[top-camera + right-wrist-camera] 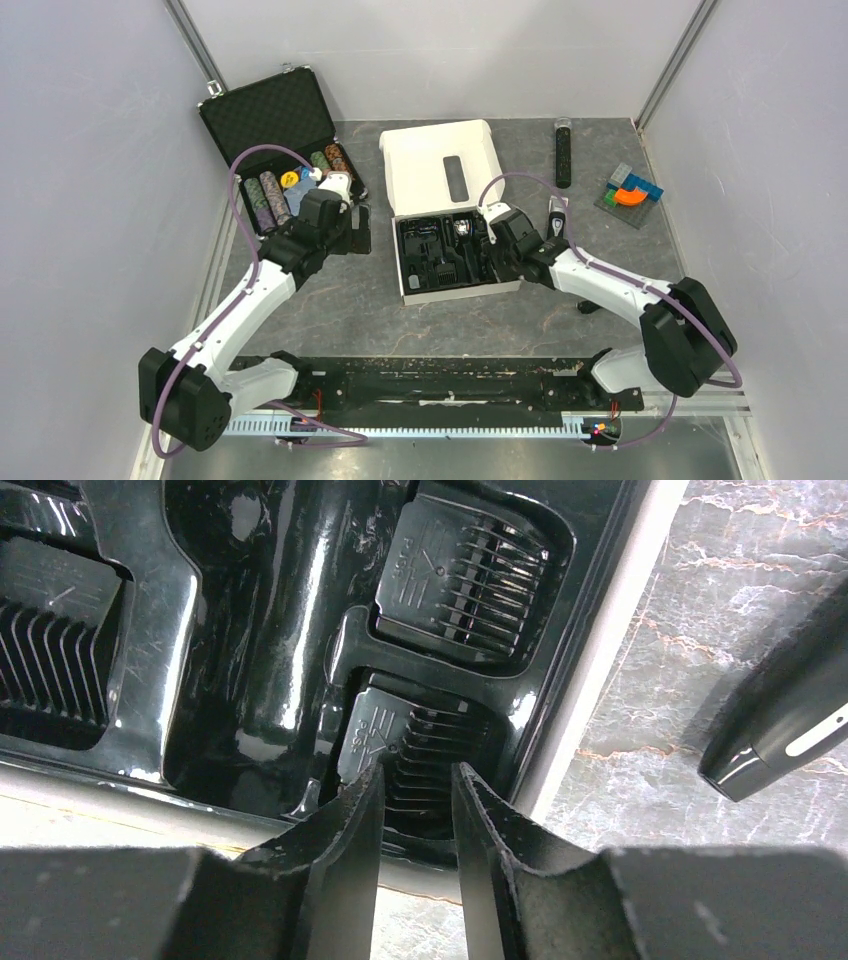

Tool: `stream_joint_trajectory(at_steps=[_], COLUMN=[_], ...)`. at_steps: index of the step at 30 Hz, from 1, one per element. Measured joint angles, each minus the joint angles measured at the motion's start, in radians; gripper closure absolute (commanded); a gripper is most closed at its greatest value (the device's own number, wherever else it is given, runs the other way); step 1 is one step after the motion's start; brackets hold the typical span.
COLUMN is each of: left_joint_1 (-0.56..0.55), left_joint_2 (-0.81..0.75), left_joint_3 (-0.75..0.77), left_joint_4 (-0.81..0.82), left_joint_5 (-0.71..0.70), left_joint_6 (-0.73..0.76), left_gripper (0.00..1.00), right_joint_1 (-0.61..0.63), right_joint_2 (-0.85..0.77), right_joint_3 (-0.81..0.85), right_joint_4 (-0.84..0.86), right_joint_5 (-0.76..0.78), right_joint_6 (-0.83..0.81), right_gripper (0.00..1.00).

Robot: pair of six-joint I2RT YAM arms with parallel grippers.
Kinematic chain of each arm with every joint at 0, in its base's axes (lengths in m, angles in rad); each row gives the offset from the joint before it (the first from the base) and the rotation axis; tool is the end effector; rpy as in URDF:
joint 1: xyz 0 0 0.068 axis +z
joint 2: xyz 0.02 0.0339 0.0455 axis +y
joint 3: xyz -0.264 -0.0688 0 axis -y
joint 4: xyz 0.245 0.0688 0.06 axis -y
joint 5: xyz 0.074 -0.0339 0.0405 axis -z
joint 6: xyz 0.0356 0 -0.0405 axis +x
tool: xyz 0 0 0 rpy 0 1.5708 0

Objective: Sort the hair-cutting tools

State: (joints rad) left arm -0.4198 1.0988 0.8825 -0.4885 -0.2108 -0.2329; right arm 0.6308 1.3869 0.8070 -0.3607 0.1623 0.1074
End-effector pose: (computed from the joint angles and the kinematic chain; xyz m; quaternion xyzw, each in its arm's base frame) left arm 0.2177 -0.0890 0.2842 0.0403 0.9029 -0.0433 0.4259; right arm 0.2245 0.1569 0.2008 -0.2209 0.9219 0.0396 0.3159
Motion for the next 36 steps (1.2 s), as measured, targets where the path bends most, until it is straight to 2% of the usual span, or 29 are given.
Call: stream_joint_trajectory(at_steps=[6, 11, 16, 21, 23, 25, 26, 32, 36], left_joint_1=[0.008, 0.011, 0.011, 0.011, 0.011, 0.012, 0.012, 0.013, 0.013], left_joint_2=[0.003, 0.003, 0.003, 0.003, -0.001, -0.009, -0.016, -0.068, -0.064], left_joint_3=[0.000, -0.001, -0.001, 0.002, 0.011, 0.029, 0.040, 0.100, 0.134], left_joint_4=[-0.001, 0.000, 0.000, -0.005, -0.014, -0.022, -0.026, -0.011, 0.017], left_joint_5=[-0.022, -0.024, -0.021, -0.013, -0.013, -0.016, -0.020, -0.055, -0.077], left_joint_6=[0.020, 0.022, 0.021, 0.021, 0.021, 0.020, 0.020, -0.003, -0.032], left_gripper=[0.02, 0.02, 0.01, 0.00, 0.00, 0.00, 0.00, 0.00, 0.00], right_joint_1=[0.000, 0.000, 0.000, -0.014, -0.039, -0.071, -0.086, -0.130, -0.149], right_joint_2=[0.022, 0.024, 0.023, -0.033, -0.087, -0.150, -0.183, -0.414, -0.488], right_joint_3=[0.002, 0.005, 0.035, 0.087, 0.090, 0.090, 0.088, 0.018, -0.036], right_joint_4=[0.006, 0.005, -0.028, -0.047, -0.042, -0.042, -0.038, -0.011, -0.021], right_joint_5=[-0.008, -0.014, -0.016, -0.016, -0.014, -0.006, 0.002, 0.168, 0.243], right_joint_6=[0.010, 0.016, 0.015, 0.013, 0.015, 0.022, 0.029, 0.071, 0.100], right_gripper=[0.71, 0.68, 0.57, 0.37, 0.26, 0.06, 0.02, 0.02, 0.02])
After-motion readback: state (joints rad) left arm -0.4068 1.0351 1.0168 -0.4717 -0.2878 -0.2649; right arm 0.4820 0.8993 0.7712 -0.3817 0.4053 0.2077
